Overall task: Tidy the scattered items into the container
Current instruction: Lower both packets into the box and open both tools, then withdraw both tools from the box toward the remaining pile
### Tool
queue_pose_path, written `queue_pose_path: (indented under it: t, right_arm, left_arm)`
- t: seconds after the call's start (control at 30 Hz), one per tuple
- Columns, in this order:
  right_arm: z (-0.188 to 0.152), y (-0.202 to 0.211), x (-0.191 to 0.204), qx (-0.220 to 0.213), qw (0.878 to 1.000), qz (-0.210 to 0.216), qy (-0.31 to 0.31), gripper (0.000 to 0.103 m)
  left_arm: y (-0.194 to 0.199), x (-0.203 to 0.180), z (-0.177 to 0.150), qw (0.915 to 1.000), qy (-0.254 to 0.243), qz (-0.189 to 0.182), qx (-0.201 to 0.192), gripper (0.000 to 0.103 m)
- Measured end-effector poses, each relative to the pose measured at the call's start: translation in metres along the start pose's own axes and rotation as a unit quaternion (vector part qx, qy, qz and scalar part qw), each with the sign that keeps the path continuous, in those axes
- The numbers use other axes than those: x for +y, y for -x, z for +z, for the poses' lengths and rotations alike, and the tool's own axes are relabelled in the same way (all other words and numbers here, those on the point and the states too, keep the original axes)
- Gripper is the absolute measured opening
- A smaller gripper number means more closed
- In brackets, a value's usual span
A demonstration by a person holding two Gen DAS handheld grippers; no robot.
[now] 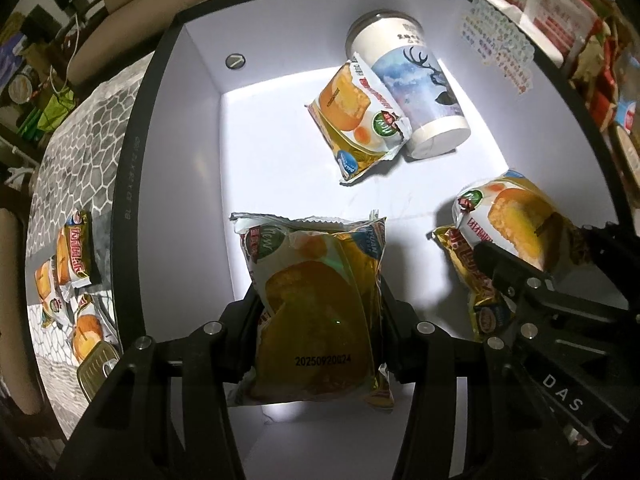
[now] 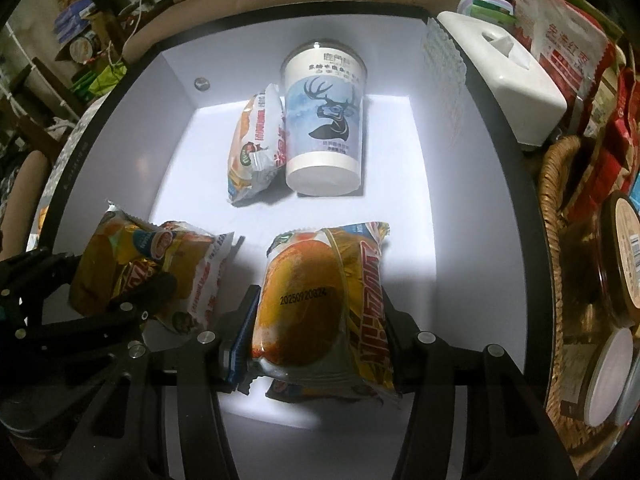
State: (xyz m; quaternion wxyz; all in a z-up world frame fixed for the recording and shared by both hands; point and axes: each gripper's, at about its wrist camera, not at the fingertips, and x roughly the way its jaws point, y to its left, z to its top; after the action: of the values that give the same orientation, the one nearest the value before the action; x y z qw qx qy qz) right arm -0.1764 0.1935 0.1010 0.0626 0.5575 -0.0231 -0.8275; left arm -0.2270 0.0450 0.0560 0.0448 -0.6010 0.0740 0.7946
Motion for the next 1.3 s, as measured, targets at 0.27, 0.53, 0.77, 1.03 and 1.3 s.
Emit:
queue_pose_path:
  t: [0.27, 0.53, 0.77, 1.03, 1.3]
  right_arm:
    - [0.000, 0.008, -0.006, -0.009, 1.000, -0.005, -0.008, 0.063]
    - [0.001, 0.025, -0.006, -0.026, 1.000, 0.008, -0.014, 0.064]
    - [0.001, 0.054, -0.001, -0.048, 0.999, 0.011, -0.018, 0.067]
    - [-0.005, 0.089, 0.002, -0.071, 0.997, 0.010, -0.030, 0.083]
    - [-0.018, 0.120, 0.010, -0.084, 0.996, 0.005, -0.034, 0.103]
  left_arm:
    - [0.005, 0.003, -0.001, 0.9997, 0.020, -0.015, -0.003, 0.052]
    - [0.025, 0.006, -0.003, 0.9988, 0.033, -0.025, -0.025, 0.058]
    - [0.056, 0.021, -0.004, 0.9972, 0.043, -0.017, -0.058, 0.064]
    - [0.093, 0.023, -0.018, 0.9959, 0.047, -0.009, -0.077, 0.074]
    - [0.121, 0.038, -0.038, 0.9945, 0.056, -0.002, -0.089, 0.094]
